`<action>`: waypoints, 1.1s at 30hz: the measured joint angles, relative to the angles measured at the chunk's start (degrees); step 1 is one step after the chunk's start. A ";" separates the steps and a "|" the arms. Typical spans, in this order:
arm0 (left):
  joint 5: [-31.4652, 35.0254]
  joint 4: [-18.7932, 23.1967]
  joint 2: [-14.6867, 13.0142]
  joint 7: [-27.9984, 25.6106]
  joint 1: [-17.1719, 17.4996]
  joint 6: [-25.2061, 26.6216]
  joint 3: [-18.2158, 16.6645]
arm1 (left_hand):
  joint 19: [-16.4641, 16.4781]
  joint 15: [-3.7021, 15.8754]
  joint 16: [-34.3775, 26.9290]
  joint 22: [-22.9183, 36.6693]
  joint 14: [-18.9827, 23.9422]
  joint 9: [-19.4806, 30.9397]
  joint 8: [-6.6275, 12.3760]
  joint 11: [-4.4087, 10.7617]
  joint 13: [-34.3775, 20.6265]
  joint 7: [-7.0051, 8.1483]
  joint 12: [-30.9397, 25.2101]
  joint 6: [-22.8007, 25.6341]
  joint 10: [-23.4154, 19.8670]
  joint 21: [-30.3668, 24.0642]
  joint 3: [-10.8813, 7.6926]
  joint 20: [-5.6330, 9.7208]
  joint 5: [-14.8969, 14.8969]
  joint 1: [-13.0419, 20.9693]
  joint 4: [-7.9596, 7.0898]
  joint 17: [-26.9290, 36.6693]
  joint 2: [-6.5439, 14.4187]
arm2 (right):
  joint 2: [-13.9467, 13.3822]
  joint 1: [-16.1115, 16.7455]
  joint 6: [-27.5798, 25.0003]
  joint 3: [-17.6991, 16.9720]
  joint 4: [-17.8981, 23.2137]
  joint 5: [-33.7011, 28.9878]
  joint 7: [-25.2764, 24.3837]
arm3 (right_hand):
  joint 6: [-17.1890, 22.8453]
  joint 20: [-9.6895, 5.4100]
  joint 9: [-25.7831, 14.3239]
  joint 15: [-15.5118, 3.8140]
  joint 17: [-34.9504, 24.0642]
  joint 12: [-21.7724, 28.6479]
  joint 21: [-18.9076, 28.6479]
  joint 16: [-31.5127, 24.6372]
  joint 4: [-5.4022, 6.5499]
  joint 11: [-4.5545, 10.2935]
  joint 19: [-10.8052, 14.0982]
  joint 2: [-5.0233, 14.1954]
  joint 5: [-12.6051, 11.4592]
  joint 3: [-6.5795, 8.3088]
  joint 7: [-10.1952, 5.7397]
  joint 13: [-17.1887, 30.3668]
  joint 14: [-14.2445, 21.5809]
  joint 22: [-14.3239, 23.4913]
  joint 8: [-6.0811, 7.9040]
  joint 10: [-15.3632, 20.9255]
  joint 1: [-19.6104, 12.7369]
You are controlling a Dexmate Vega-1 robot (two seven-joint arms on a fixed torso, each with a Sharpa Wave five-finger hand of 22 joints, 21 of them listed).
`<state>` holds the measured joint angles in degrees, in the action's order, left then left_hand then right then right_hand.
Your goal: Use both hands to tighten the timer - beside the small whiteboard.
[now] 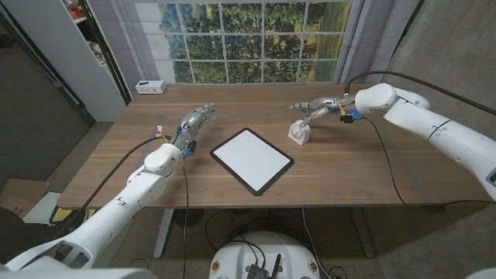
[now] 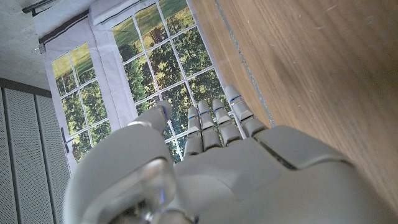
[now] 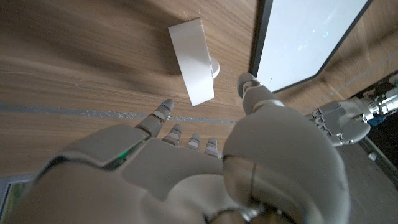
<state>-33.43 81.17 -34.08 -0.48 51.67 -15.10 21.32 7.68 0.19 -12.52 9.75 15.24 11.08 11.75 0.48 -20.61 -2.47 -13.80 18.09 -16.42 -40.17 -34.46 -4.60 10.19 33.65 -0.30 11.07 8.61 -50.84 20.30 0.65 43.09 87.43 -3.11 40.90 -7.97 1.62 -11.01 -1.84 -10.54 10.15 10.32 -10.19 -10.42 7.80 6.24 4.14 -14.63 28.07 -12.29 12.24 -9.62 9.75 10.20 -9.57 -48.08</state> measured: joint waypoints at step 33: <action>0.43 -2.53 0.96 0.74 -2.40 -0.37 0.62 | 0.00 0.00 0.23 -0.01 0.00 0.27 0.00 -0.18 -0.27 -0.06 -0.41 0.56 -0.59 0.89 -0.41 0.01 0.00 -0.23 0.56 -0.01 0.23 | 4.96 -8.44 5.28 7.12 -4.60 -19.93 11.16 | 1.40 -1.23 -0.60 -0.19 -0.48 2.78 1.35 -3.18 0.48 1.94 2.30 0.54 -0.54 1.57 -0.10 0.72 7.21 0.28 2.79 2.87 -7.40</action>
<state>-33.00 78.64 -33.11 0.26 49.27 -15.47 21.94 7.68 0.19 -12.30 9.74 15.24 11.35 11.75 0.30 -20.88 -2.53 -14.21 18.66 -17.01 -39.28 -34.87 -4.59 10.19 33.42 0.26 11.06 8.83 -45.88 11.87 5.93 50.20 82.82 -23.05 52.06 -6.57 0.39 -11.61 -2.03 -11.02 12.93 11.67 -13.38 -9.94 9.73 8.53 4.68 -15.17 29.63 -12.39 12.96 -2.41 10.02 12.98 -6.70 -55.49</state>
